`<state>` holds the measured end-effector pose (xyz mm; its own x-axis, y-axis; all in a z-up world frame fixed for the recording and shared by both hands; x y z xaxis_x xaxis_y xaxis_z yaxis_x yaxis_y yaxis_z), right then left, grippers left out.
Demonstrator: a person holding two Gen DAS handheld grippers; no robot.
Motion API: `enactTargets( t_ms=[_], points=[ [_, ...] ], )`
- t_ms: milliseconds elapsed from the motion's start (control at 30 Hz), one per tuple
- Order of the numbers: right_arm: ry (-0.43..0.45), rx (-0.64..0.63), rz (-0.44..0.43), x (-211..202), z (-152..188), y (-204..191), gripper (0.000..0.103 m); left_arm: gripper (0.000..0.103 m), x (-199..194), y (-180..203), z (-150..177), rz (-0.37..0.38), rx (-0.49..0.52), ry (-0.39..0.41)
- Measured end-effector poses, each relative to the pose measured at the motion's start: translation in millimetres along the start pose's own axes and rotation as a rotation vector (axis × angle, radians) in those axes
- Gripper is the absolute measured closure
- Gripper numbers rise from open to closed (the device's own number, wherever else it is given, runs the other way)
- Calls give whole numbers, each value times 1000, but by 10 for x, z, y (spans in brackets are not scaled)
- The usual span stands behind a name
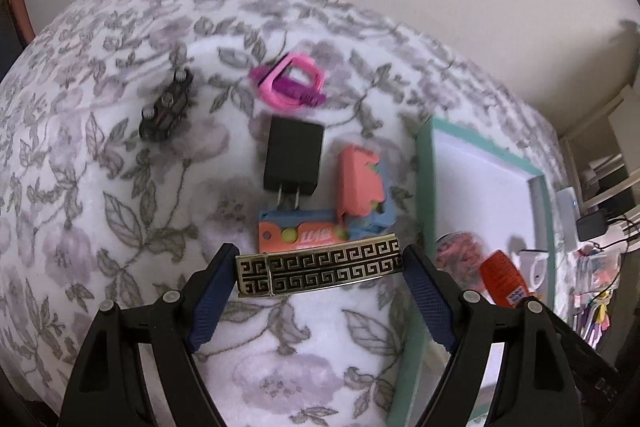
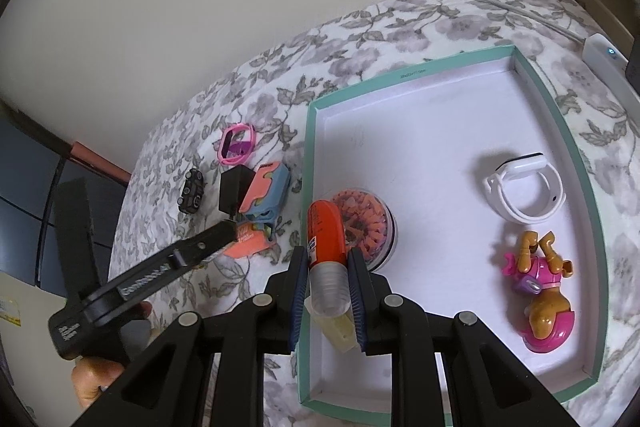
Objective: Organize rigid objects
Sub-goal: 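Carry gold bar and glue bottle into the white tray and open both tools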
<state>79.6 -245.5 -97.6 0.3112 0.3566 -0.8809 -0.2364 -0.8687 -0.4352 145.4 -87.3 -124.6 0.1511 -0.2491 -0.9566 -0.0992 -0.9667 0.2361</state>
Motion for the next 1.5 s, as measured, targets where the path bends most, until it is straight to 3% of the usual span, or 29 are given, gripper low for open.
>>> enactTargets(
  t_ms=[200, 300, 400, 733, 967, 1500],
  points=[
    [58, 60, 20, -198, -76, 258, 81, 19, -264, 328, -8, 42, 77, 74],
    [83, 79, 86, -293, -103, 435, 81, 19, -285, 559, 52, 77, 127, 75],
    [102, 110, 91, -390, -115, 580, 81, 19, -279, 781, 126, 98, 177, 73],
    [129, 193, 152, -558, -83, 1015, 81, 19, -103, 1407, 440, 65, 341, 44],
    [94, 174, 130, -484, -49, 979, 81, 19, 86, 1630, 624, -4, 444, 27],
    [-49, 132, 140, -76, 108, 925, 81, 19, 318, 1602, 712, -70, 483, -15]
  ],
)
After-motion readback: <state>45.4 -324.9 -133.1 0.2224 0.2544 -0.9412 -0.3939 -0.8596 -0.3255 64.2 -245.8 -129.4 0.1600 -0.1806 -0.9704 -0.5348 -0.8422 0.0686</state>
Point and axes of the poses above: each gripper's, at about its wrist camera, not at the fingertips, and x roughly the way its jaws point, y to its right, z to its underside, the point moved 10 cm from there along x, roughly the way its jaws point, and after that the axes turned 13 degrees about -y, right-handed, at the moved point
